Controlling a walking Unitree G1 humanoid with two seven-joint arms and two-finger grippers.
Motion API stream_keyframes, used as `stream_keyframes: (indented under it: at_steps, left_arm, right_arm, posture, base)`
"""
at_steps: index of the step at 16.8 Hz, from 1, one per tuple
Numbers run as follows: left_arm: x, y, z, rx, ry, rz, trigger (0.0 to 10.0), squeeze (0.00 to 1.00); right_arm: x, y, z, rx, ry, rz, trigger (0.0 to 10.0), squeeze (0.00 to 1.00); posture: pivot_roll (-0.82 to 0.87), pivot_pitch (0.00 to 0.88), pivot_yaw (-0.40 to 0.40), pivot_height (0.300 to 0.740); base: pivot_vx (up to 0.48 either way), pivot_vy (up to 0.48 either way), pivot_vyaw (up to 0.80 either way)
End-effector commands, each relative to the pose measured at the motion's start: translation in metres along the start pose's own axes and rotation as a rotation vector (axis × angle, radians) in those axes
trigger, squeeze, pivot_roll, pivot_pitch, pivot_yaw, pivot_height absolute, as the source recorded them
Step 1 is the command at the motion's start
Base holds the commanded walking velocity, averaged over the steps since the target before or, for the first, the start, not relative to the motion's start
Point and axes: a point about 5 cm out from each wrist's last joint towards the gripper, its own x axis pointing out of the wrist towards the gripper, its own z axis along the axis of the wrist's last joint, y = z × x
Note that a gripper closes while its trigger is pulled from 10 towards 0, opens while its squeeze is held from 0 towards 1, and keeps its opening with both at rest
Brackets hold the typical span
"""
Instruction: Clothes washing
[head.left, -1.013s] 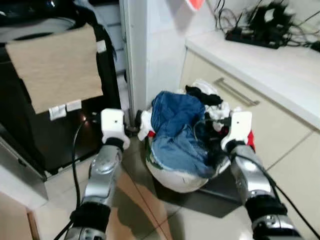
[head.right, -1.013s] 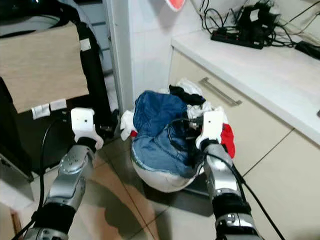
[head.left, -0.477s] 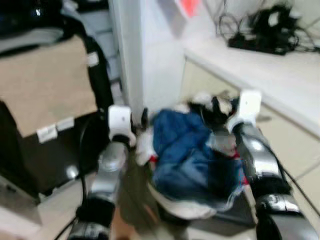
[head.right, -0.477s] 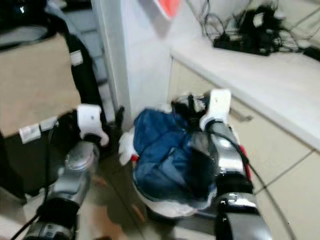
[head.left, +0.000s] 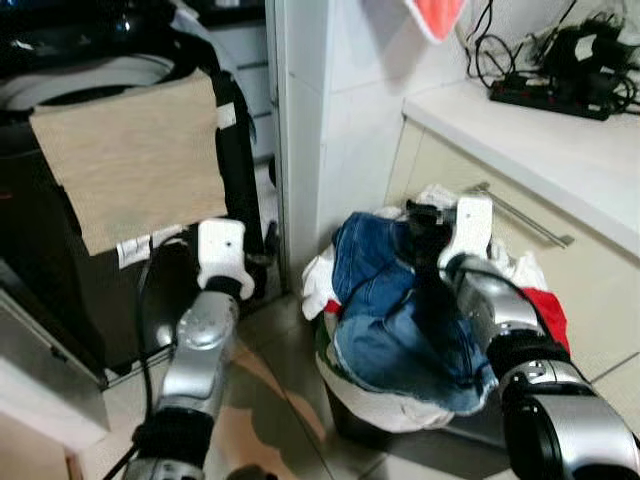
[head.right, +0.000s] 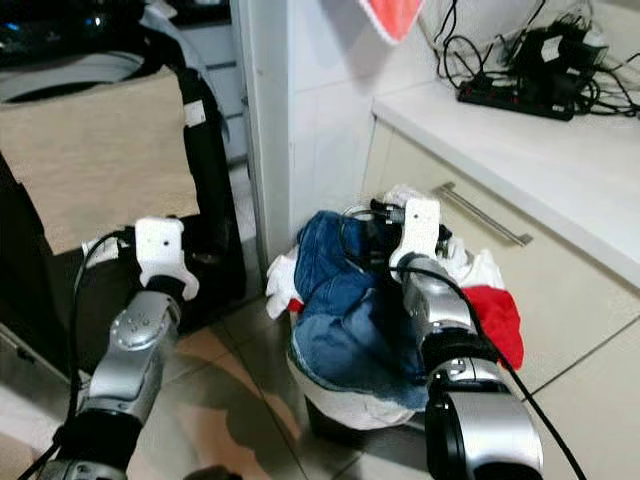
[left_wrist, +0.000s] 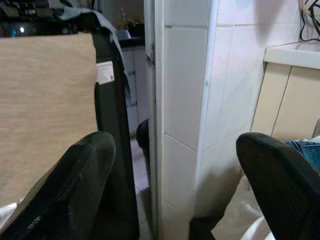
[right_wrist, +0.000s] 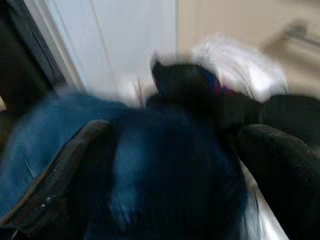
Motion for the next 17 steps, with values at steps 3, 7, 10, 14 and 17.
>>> stream_keyframes:
  at_steps: [3, 7, 10, 14, 17]
  left_arm:
    - [-0.004, 0.003, 0.002, 0.012, 0.006, 0.004, 10.0, 0.00]
    - [-0.005, 0.001, 0.003, 0.023, 0.015, -0.009, 10.0, 0.00]
    - [-0.006, 0.001, 0.003, 0.031, 0.021, -0.013, 10.0, 0.00]
    - [-0.009, 0.003, 0.003, 0.048, 0.029, -0.003, 10.0, 0.00]
    - [-0.008, 0.002, 0.002, 0.051, 0.032, -0.006, 10.0, 0.00]
  right_arm:
    - [0.001, -0.001, -0.016, -0.107, 0.128, -0.003, 10.0, 0.00]
    - [0.000, -0.011, -0.021, -0.184, 0.145, -0.048, 10.0, 0.00]
    - [-0.001, -0.009, -0.027, -0.235, 0.157, -0.035, 0.0, 0.00]
    - [0.003, 0.014, -0.024, -0.147, 0.127, 0.055, 0.0, 0.00]
    - [0.004, 0.024, -0.022, -0.141, 0.105, 0.098, 0.0, 0.00]
  posture:
    - [0.05, 0.000, -0.007, 0.740]
    - [0.05, 0.000, 0.000, 0.740]
    - [0.07, 0.000, -0.005, 0.740]
    - [0.08, 0.000, -0.013, 0.740]
    - [0.07, 0.000, -0.012, 0.740]
  base:
    - [0.000, 0.000, 0.00]
    - [0.000, 0.000, 0.00]
    - [0.000, 0.000, 0.00]
    - [0.000, 0.000, 0.00]
    - [0.000, 0.000, 0.00]
